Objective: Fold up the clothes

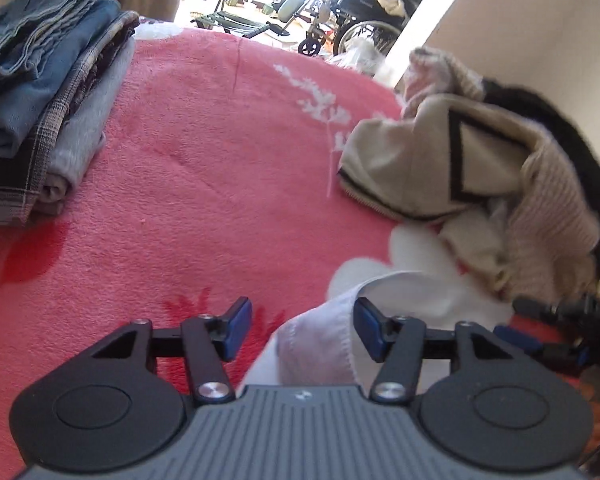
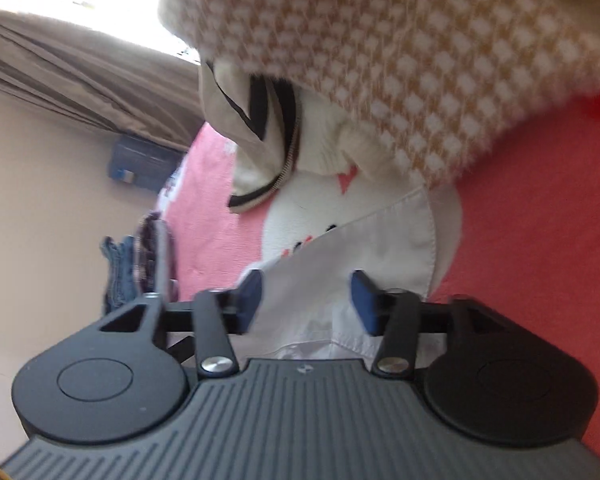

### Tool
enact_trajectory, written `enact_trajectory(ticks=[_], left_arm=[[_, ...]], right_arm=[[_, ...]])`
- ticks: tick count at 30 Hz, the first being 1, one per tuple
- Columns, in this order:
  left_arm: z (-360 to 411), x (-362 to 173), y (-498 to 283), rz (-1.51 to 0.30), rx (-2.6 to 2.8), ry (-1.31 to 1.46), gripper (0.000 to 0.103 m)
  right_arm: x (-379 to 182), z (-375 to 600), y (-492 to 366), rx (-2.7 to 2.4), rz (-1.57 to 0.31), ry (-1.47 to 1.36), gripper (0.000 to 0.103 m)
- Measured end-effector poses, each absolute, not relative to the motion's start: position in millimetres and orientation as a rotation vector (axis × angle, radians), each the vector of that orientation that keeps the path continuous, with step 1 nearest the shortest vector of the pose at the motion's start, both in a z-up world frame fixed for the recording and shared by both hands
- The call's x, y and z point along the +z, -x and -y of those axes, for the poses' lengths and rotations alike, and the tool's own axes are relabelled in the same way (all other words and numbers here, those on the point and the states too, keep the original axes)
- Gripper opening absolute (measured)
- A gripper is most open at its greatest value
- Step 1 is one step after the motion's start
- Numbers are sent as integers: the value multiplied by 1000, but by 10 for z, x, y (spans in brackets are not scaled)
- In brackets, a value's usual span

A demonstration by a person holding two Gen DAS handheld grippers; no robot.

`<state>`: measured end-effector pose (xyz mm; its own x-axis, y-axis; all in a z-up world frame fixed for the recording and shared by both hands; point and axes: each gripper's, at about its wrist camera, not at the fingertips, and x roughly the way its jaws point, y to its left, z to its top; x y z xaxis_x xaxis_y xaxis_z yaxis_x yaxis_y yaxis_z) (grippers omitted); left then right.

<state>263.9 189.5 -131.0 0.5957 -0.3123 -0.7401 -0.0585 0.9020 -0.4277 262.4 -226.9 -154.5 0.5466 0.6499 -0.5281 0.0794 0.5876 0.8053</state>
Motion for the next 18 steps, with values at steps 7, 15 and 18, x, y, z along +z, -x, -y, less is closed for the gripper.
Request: enact_trajectory(ticks=[7, 15, 18], left_arm=[[-2084, -1145, -2484, -911, -103, 678, 62], [-2144, -602, -1235, -996, -146, 450, 64], [-2146, -500, -580, -1081, -146, 334, 66]], right_arm=[[-1267, 2413, -2242, 538, -953, -947, 57], [-1058, 1575, -1477, 952, -1068, -658, 56], [-1143, 1259, -1204, 1046, -1133, -544, 54]])
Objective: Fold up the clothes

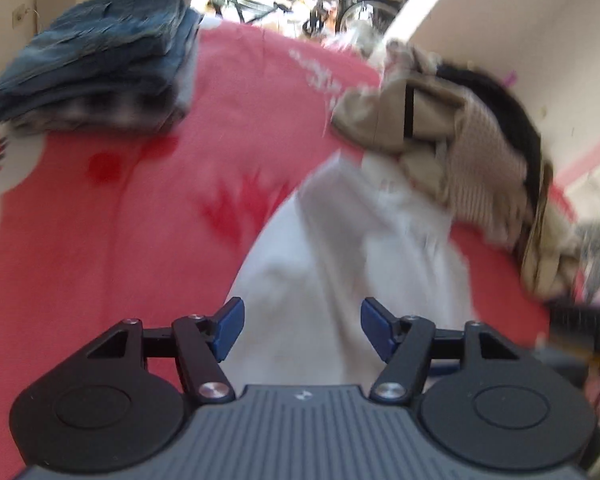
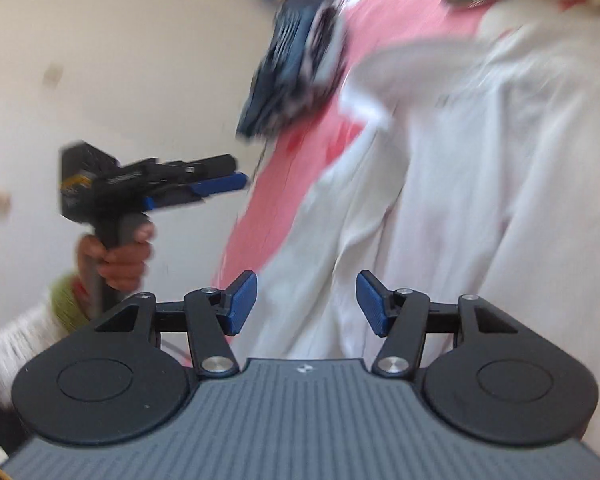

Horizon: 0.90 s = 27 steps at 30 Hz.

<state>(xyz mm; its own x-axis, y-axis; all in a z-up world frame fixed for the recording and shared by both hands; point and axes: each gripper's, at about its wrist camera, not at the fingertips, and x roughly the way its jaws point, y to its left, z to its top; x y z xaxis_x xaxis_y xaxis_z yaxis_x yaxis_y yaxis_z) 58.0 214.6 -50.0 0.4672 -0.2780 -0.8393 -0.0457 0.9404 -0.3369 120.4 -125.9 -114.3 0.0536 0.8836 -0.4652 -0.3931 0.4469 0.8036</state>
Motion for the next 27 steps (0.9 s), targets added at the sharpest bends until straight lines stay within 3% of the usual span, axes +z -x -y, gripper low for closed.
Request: enact_trajectory(ticks=[8, 15, 19, 27], left_arm=[[-1738, -957, 1086, -1420, -204, 136, 67], [-1020, -1158, 1622, -1489, -361, -233, 67], [-1152, -879, 1722, -1463, -321, -349, 66], [-2436, 97, 2034, -1436, 258, -229, 67]], right_arm=[[-1487, 991, -825, 1110, -1277, -423, 52], [-1531, 1026, -871, 1097, -1301, -502, 51], [-1493, 1001, -831, 1103, -1286, -473, 52], [-1461, 961, -812, 1121, -1288, -445, 52]])
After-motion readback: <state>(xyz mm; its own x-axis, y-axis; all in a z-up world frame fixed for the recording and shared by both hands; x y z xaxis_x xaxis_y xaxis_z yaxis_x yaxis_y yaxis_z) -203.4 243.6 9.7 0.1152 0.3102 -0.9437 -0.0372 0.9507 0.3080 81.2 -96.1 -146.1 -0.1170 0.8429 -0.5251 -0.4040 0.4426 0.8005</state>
